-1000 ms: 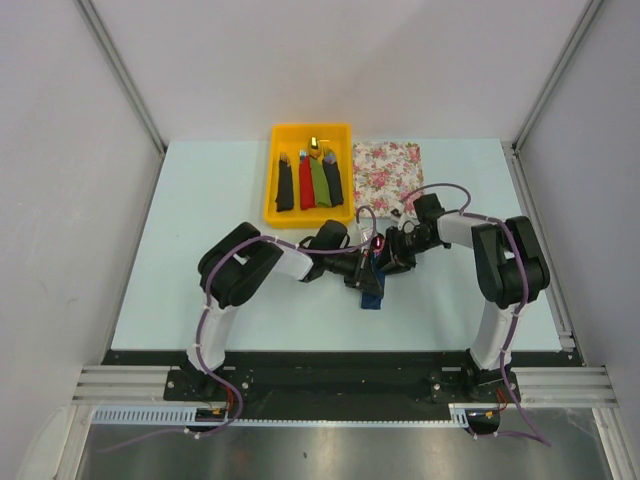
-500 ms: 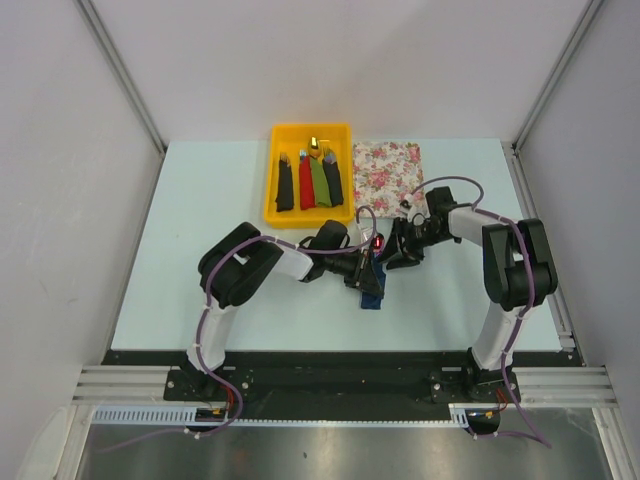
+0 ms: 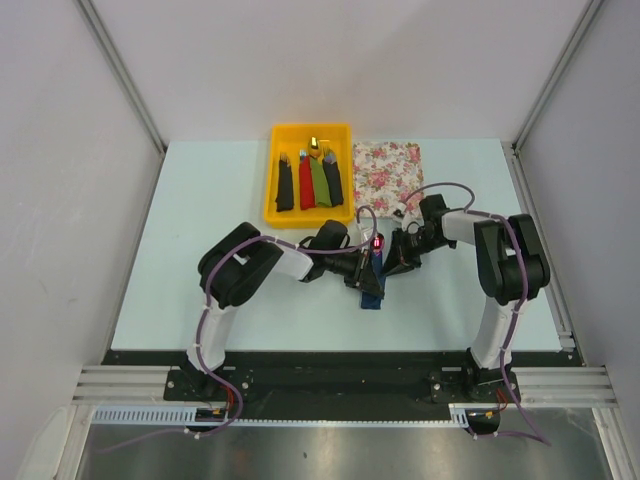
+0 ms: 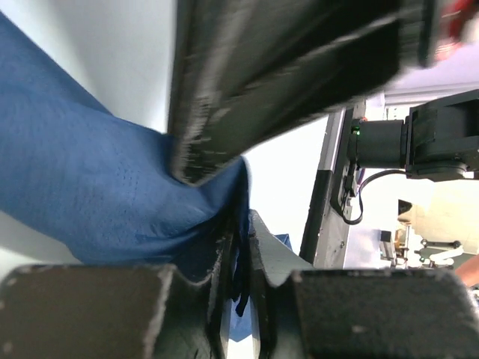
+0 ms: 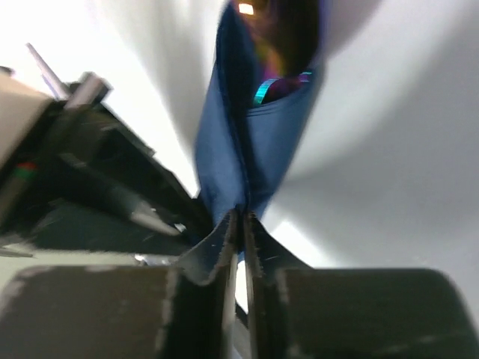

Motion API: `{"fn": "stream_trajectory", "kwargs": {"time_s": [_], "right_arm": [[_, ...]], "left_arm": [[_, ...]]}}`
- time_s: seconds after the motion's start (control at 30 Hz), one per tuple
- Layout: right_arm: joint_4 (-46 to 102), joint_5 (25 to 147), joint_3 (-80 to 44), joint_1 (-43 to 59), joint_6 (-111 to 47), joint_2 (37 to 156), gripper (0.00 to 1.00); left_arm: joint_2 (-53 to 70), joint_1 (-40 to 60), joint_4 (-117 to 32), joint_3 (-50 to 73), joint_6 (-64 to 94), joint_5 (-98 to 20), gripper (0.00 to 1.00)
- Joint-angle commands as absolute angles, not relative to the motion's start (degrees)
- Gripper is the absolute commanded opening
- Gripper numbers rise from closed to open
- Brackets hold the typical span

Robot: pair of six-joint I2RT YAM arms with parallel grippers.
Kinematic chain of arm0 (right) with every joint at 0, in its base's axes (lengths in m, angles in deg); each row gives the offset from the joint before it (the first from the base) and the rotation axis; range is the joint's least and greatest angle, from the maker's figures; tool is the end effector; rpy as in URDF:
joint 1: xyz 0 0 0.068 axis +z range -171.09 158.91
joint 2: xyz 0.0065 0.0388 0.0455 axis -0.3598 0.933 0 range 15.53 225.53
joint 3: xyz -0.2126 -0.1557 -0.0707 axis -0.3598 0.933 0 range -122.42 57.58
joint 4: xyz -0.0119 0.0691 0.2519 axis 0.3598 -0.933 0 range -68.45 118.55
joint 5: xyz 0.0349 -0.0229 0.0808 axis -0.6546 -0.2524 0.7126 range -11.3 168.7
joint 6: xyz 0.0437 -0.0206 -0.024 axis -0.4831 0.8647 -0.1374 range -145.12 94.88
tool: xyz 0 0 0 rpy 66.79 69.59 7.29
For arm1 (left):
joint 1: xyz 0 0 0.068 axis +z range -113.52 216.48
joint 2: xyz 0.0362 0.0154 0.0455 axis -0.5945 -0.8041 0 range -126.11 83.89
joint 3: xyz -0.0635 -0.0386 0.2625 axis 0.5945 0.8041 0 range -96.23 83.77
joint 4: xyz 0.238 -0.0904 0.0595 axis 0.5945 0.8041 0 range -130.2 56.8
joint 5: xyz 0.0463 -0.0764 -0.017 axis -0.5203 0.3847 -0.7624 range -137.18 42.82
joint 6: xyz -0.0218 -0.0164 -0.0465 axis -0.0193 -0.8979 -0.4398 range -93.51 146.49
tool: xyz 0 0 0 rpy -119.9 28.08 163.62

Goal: Place the utensils on the paper napkin and roll it up

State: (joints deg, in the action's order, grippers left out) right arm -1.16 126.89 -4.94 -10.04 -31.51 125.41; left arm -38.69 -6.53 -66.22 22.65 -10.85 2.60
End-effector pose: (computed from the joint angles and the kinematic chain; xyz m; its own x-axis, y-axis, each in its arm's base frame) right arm 0.3304 0.0915 0.1269 -0.9831 -0.1163 -0.1413 -0.1830 0.6394 0.7468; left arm 0.2819 -0.3002 0.0932 -0.8802 0.2854 -0.3792 0.4547 0.2780 -0.8462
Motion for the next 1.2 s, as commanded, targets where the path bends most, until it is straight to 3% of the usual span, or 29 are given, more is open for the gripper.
{"fn": "stream_trajectory", "kwargs": {"time_s": [0.0, 0.13, 0.23, 0.37, 0.6, 0.73, 0.9, 1.17], "right_arm": [[-0.63, 124.94, -4.82, -9.66, -28.02, 127.76, 0.02], [-0.1, 124.93, -5.26, -9.84, -27.14, 129.78, 0.0], [0.25, 125.02, -5.26, -9.93, -27.05, 130.57, 0.0], [1.13, 124.93, -4.91, -9.75, -27.41, 130.93, 0.0], [1.66, 124.85, -4.82, -9.49, -27.76, 130.93, 0.0], [1.57, 124.67, -4.73, -9.49, -27.76, 131.19, 0.0], [1.57, 124.49, -4.82, -9.84, -27.93, 131.37, 0.0], [1.83, 124.41, -5.17, -9.93, -28.64, 131.46, 0.0]], "left_arm": [[-36.79, -6.24, -63.04, 24.26, -6.64, -0.42, 0.2], [-31.43, -5.19, -66.12, 26.46, -7.0, 2.21, 0.43], [-27.57, -4.57, -67.44, 27.6, -8.75, 5.03, 0.52], [-23.43, -3.69, -67.88, 28.83, -10.77, 5.82, 0.54], [-24.56, -3.43, -70.43, 30.33, -15.34, 6.0, 0.43], [-28.16, -3.34, -71.03, 30.07, -17.19, 6.35, 0.26], [-31.06, -3.51, -71.05, 29.63, -17.28, 6.0, 0.16], [-34.49, -7.2, -65.08, 25.33, -9.02, 7.58, 0.19]]}}
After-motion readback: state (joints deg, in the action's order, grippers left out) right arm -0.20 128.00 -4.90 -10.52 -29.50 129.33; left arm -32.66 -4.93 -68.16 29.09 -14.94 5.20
